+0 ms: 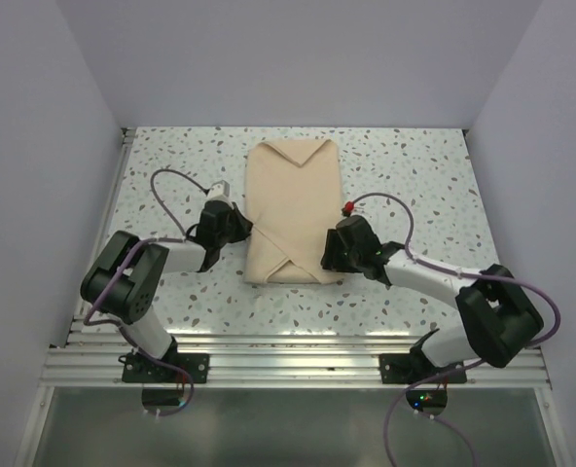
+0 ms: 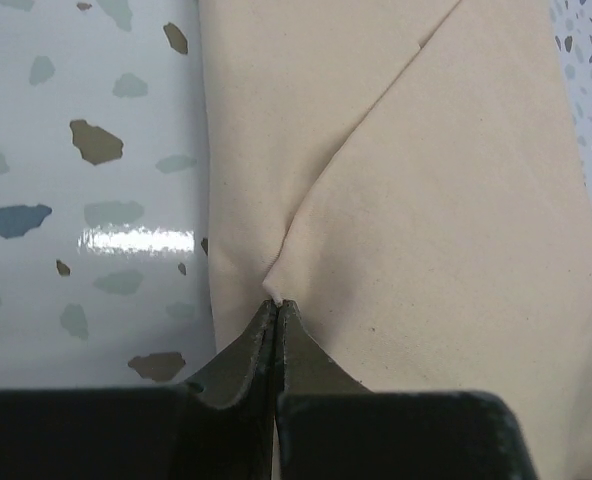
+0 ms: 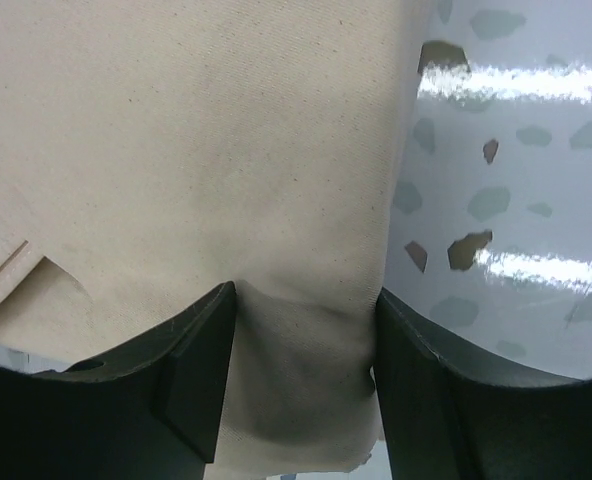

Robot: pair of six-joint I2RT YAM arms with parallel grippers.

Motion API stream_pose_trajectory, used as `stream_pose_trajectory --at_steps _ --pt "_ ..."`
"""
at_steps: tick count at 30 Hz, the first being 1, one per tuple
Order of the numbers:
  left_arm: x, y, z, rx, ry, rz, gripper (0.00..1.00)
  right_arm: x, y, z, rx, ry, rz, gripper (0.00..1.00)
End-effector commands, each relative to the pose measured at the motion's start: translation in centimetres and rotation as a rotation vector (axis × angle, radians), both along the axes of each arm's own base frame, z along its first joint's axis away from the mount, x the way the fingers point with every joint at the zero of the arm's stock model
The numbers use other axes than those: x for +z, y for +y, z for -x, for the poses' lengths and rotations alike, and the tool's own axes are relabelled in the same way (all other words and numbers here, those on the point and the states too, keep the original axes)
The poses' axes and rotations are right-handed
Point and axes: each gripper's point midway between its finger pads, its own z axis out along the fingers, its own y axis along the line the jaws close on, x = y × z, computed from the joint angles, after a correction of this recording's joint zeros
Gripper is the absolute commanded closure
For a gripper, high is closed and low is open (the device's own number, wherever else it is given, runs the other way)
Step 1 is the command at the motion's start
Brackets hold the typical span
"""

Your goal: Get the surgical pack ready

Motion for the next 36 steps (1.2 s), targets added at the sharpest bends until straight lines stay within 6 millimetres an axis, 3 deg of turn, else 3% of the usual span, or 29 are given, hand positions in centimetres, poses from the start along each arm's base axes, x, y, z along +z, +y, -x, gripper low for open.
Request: stream_pose_trajectory --at_steps 1,6,8,9,13,16,19,22,25,27,28,30,31,32,33,34,35,36 --pt "-1.7 -0.2 3.3 -0.009 0.061 -0.038 1.0 -1.8 -1.3 4.4 -0.021 0.097 0.065 0.43" --pt "-2.7 -1.1 6.4 -0.04 0.097 -0.029 1.0 -1.6 -1.7 7.8 -0.033 0.094 0.085 0.43" --pt "-2.2 -1.1 7.0 -0.025 0.081 -0.021 1.0 -1.9 -2.6 8.8 -0.042 0.106 0.099 0.43" --pt "-2.7 -0.6 7.9 -0.015 0.088 -0.029 1.0 -1.3 -2.7 8.8 -0.049 0.092 0.081 0.43" --pt "-2.4 -0.2 8.1 -0.001 0.086 -0.041 1.0 -0.6 -3.7 9.4 -0.065 0.074 0.086 0.41" --pt "-2.3 0.1 8.4 0.007 0.083 -0.039 1.0 1.0 -4.4 8.6 -0.079 0.027 0.114 0.35" --pt "-2.2 0.3 8.3 0.019 0.082 -0.047 0.91 2.2 -4.5 7.9 -0.062 -0.003 0.152 0.29" --pt "-1.8 0.7 7.8 0.034 0.084 -0.08 0.82 4.5 -4.1 6.1 -0.034 -0.072 0.195 0.28" --pt "-0.9 1.0 7.4 0.044 0.067 -0.095 0.72 8.6 -2.4 3.3 0.035 -0.186 0.211 0.27" --pt "-0.3 0.9 7.3 0.038 0.063 -0.099 0.68 9.6 -2.1 1.7 0.088 -0.224 0.267 0.28" --pt "-0.1 0.9 7.2 0.04 0.062 -0.099 0.64 11.2 -1.4 0.5 0.099 -0.256 0.261 0.29" --pt "0.5 1.0 7.2 0.041 0.058 -0.103 0.6 10.9 -1.2 -1.6 0.134 -0.232 0.28 0.29" --pt "0.7 1.1 7.2 0.044 0.054 -0.105 0.56 12.2 -0.6 -2.9 0.136 -0.243 0.247 0.29" --pt "0.7 1.2 7.3 0.043 0.059 -0.113 0.55 12.3 -1.3 -4.5 0.114 -0.228 0.23 0.29" --pt "1.4 1.3 7.3 0.046 0.046 -0.111 0.54 10.6 -0.7 -5.2 0.145 -0.174 0.228 0.3" --pt "1.7 1.4 7.4 0.046 0.043 -0.115 0.53 11.8 -0.1 -6.6 0.139 -0.195 0.21 0.3" --pt "1.8 1.7 7.6 0.043 0.046 -0.129 0.53 11.5 0.0 -7.7 0.132 -0.184 0.208 0.3" --pt "2.6 1.7 7.8 0.04 0.031 -0.127 0.52 10.0 0.6 -8.6 0.137 -0.147 0.209 0.3"
